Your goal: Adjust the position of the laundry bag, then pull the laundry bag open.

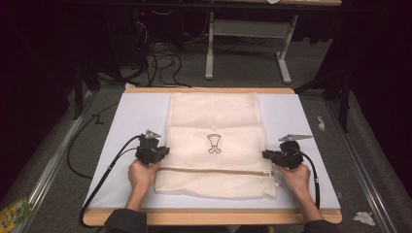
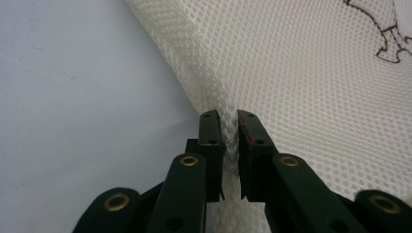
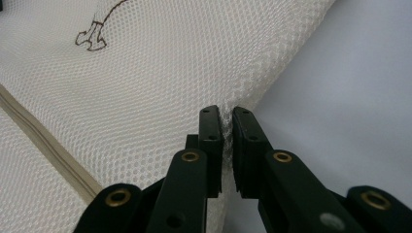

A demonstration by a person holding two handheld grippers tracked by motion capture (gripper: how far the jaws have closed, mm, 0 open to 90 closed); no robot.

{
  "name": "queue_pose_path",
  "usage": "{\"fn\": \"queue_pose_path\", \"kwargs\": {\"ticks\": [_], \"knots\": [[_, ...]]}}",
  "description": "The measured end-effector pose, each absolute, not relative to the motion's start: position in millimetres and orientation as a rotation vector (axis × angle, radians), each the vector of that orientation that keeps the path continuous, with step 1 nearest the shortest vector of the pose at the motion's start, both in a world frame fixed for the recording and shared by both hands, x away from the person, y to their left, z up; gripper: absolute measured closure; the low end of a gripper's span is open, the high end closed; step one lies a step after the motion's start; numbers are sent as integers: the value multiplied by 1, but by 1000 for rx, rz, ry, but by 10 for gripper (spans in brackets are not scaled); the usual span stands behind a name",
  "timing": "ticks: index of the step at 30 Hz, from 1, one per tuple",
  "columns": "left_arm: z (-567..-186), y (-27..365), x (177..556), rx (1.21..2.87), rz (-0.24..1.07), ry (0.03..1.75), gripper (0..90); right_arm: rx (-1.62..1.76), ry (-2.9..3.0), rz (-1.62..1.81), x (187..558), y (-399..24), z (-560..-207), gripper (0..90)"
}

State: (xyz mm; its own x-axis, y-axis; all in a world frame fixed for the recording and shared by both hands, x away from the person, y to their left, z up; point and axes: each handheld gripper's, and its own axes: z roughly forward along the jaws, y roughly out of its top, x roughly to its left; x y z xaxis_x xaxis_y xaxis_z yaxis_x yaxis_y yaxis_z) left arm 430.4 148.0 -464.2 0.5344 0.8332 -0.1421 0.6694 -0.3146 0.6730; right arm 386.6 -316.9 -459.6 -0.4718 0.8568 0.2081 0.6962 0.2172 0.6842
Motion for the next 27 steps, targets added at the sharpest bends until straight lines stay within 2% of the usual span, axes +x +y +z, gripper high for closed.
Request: {"fn": "queue_pose_path", "kwargs": {"ticks": [7, 10, 11, 12, 13, 17, 18, 20, 27], "knots": [[-468, 146, 427, 2077, 337, 1210, 788, 1471, 2275, 1075, 387, -316, -460, 818], [-468, 145, 427, 2082, 357, 1207, 730, 1472, 2267, 1066, 386, -316, -459, 775], [-469, 145, 426, 2083, 369, 1207, 698, 1472, 2251, 1053, 384, -316, -459, 707], [-469, 145, 426, 2082, 379, 1208, 698, 1472, 2251, 1053, 384, -316, -459, 707], [-470, 145, 424, 2070, 406, 1201, 640, 1478, 2236, 1048, 382, -317, -459, 643], [-469, 141, 415, 2058, 472, 1164, 539, 1489, 2206, 1043, 379, -321, -460, 526], [-469, 141, 415, 2058, 472, 1164, 523, 1489, 2206, 1043, 379, -321, -460, 526], [-465, 139, 406, 2038, 520, 1119, 493, 1498, 2172, 1056, 374, -325, -462, 468], [-458, 133, 388, 2012, 509, 1054, 459, 1518, 2139, 1105, 361, -331, -464, 424]]}}
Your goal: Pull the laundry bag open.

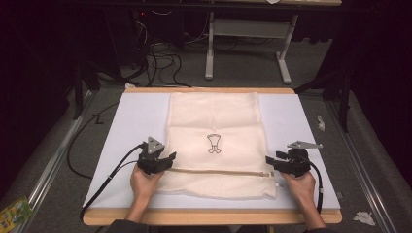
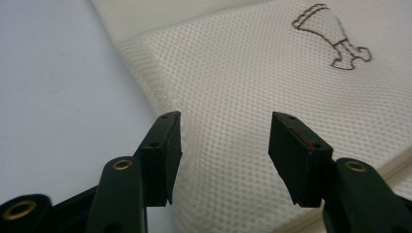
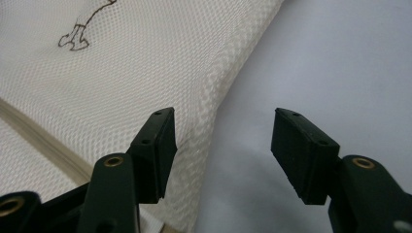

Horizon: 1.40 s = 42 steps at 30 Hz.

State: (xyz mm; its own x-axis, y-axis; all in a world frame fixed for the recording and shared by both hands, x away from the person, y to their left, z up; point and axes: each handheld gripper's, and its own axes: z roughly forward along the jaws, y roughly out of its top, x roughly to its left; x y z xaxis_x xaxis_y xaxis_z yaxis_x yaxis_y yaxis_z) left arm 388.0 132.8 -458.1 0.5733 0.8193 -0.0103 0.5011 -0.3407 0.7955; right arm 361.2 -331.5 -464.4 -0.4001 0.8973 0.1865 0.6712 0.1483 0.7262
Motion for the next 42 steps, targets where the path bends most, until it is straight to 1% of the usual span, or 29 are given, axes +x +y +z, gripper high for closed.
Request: {"fn": "queue_pose_path", "kwargs": {"ticks": [2, 4, 8, 12, 13, 14, 15, 19, 24, 25, 26, 27, 29, 30, 31, 33, 34, 36, 42], "knots": [[-460, 128, 386, 2019, 475, 1044, 453, 1499, 2149, 1112, 354, -331, -465, 424], [-461, 122, 384, 2046, 479, 1024, 452, 1501, 2157, 1120, 352, -331, -466, 422], [-460, 100, 380, 2068, 457, 967, 443, 1508, 2159, 1141, 350, -328, -470, 421], [-460, 88, 377, 2071, 423, 936, 439, 1510, 2183, 1137, 351, -324, -472, 426], [-460, 84, 377, 2078, 418, 927, 439, 1507, 2189, 1135, 352, -322, -472, 431], [-461, 75, 378, 2080, 398, 912, 438, 1494, 2200, 1132, 352, -319, -473, 463], [-461, 75, 378, 2080, 398, 912, 437, 1490, 2198, 1132, 352, -317, -473, 471], [-463, 55, 381, 2110, 388, 883, 435, 1481, 2231, 1127, 355, -313, -476, 488], [-467, 43, 385, 2109, 358, 882, 434, 1477, 2238, 1116, 356, -308, -476, 514], [-470, 37, 386, 2115, 343, 882, 434, 1461, 2245, 1099, 356, -306, -476, 546], [-470, 37, 386, 2115, 343, 882, 435, 1461, 2245, 1099, 356, -306, -476, 546], [-472, 33, 387, 2122, 333, 880, 434, 1439, 2250, 1070, 355, -304, -476, 597], [-473, 30, 388, 2129, 344, 878, 436, 1427, 2250, 1050, 355, -304, -475, 652], [-472, 28, 388, 2142, 359, 876, 436, 1427, 2250, 1050, 355, -304, -475, 652], [-471, 26, 388, 2152, 368, 871, 437, 1413, 2247, 1024, 355, -303, -475, 692], [-468, 22, 389, 2155, 363, 861, 435, 1381, 2257, 983, 354, -301, -475, 724], [-467, 20, 389, 2150, 360, 856, 435, 1381, 2257, 983, 354, -301, -475, 724], [-468, 17, 391, 2142, 342, 861, 435, 1347, 2274, 962, 354, -300, -474, 795], [-469, 14, 391, 2148, 328, 859, 430, 1356, 2295, 1002, 355, -302, -474, 857]]}}
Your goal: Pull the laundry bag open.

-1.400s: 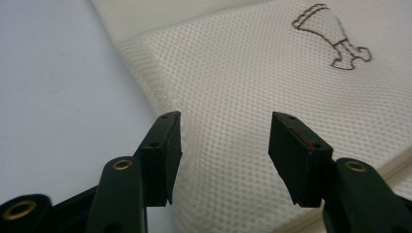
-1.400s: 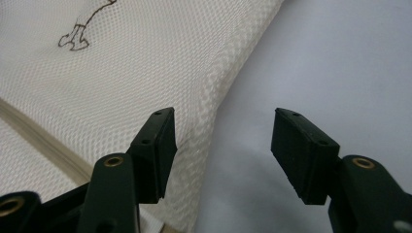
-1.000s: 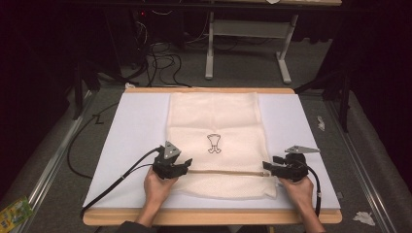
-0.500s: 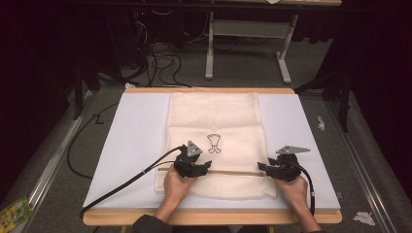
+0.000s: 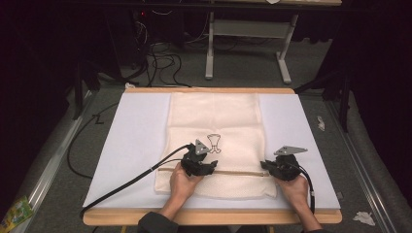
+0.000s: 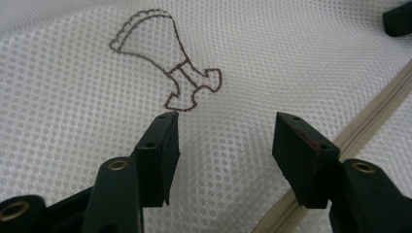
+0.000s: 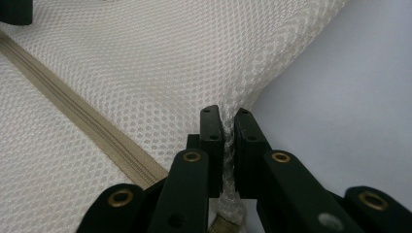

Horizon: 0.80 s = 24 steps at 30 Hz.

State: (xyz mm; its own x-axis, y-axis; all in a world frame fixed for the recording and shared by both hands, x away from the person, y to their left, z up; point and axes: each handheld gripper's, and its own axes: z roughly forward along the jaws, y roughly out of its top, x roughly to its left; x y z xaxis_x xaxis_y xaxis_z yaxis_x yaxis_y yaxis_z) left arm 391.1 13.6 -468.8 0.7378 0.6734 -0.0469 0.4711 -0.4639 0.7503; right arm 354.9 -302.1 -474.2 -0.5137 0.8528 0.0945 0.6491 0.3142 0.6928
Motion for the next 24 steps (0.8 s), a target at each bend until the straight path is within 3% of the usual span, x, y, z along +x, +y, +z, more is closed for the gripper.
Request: {"fn": "queue_pose_path", "kwargs": {"ticks": [9, 24], "knots": [[-463, 11, 390, 2121, 308, 843, 388, 1382, 2307, 1099, 357, -311, -471, 875], [-452, -25, 376, 2160, 229, 728, 384, 1379, 2314, 1170, 357, -315, -457, 876]]}}
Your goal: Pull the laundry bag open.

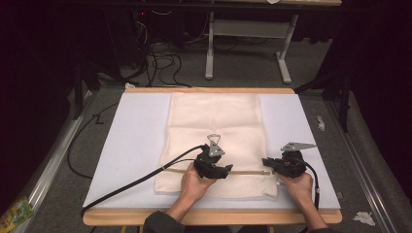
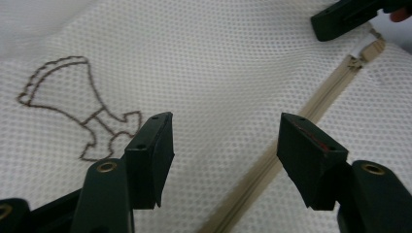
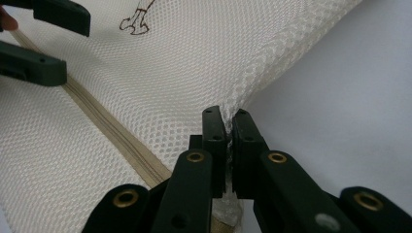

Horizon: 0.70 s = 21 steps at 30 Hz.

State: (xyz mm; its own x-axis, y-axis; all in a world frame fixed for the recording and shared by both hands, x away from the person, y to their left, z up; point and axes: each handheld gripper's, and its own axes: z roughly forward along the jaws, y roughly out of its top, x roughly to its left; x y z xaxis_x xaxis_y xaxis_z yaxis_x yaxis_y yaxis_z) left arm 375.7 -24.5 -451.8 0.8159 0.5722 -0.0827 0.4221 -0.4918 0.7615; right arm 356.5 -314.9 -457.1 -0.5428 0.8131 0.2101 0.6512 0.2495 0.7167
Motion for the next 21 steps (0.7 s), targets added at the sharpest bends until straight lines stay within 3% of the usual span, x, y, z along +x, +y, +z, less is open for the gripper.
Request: {"fn": "queue_pose_path", "kwargs": {"ticks": [6, 21], "knots": [[-454, -31, 373, 2126, 165, 716, 384, 1371, 2310, 1177, 356, -315, -454, 876], [-453, -55, 360, 2183, 168, 647, 535, 1364, 2304, 1213, 356, -316, -446, 876]]}}
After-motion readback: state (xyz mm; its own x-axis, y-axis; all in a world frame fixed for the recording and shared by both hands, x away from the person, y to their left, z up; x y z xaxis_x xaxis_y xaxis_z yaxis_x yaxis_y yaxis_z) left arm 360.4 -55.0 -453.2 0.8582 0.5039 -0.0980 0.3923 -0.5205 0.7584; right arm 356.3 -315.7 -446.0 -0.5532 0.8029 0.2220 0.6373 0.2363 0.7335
